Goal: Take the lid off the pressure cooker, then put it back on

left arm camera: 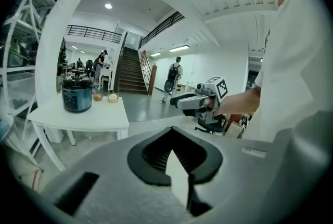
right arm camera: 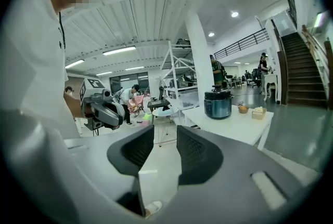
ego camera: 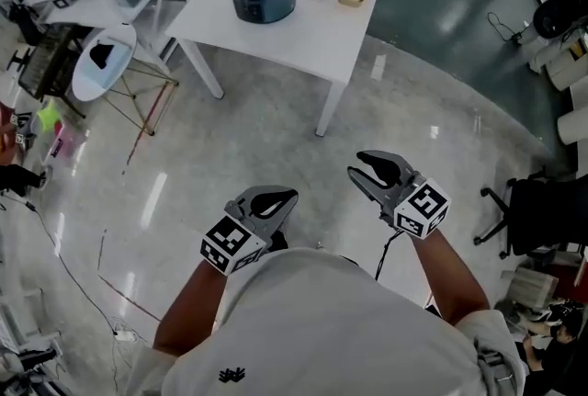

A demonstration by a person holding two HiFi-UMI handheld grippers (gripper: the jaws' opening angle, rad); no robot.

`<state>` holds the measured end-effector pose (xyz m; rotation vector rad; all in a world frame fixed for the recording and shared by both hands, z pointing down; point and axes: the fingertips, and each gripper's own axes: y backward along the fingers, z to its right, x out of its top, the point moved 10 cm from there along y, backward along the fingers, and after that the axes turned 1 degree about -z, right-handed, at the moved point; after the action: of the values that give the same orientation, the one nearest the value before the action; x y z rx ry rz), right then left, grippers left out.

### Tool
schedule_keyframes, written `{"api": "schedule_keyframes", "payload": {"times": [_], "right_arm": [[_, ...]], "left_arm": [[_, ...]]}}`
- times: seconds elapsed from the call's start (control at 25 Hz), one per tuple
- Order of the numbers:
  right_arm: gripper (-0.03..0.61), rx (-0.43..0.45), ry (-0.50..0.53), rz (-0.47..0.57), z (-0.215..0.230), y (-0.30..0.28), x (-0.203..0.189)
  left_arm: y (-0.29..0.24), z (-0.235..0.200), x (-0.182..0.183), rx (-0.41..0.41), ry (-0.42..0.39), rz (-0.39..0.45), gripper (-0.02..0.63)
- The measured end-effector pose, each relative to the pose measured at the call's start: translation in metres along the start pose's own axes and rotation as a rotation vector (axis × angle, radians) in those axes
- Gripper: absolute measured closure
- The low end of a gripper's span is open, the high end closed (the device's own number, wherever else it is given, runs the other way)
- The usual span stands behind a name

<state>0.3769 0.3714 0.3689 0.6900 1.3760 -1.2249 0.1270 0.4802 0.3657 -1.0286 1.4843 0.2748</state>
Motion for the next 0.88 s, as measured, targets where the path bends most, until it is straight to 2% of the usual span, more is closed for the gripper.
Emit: {"api": "schedule_keyframes", "payload": {"times": [0.16,0.44,0.64,0.8,0.88], "right_arm": [[0.419,-0.057,0.013,0.005,0.025,-0.04,0.029],[0.395,-0.109,0.044,0.018,0.05,-0.111,0.066],[0.314,-0.085,0.036,0.024,0.074,-0.14,0.086],[0.298,-0.068,0.049,0.027,0.1,-0.158,0.096],[0.249,-0.051,0.052,0.034,0.118,-0.169,0.103]], "left_arm": [[0.011,-0.049,0.016,-0.04,-0.031,0.002,0.607],[0.038,-0.12,0.014,-0.086,-0.011,0.015,0.607],[0.036,-0.15,0.02,-0.094,0.007,0.037,0.607],[0.026,-0.172,0.025,-0.095,0.022,0.037,0.607],[0.02,-0.185,0.031,-0.086,0.03,0.039,0.607]]}}
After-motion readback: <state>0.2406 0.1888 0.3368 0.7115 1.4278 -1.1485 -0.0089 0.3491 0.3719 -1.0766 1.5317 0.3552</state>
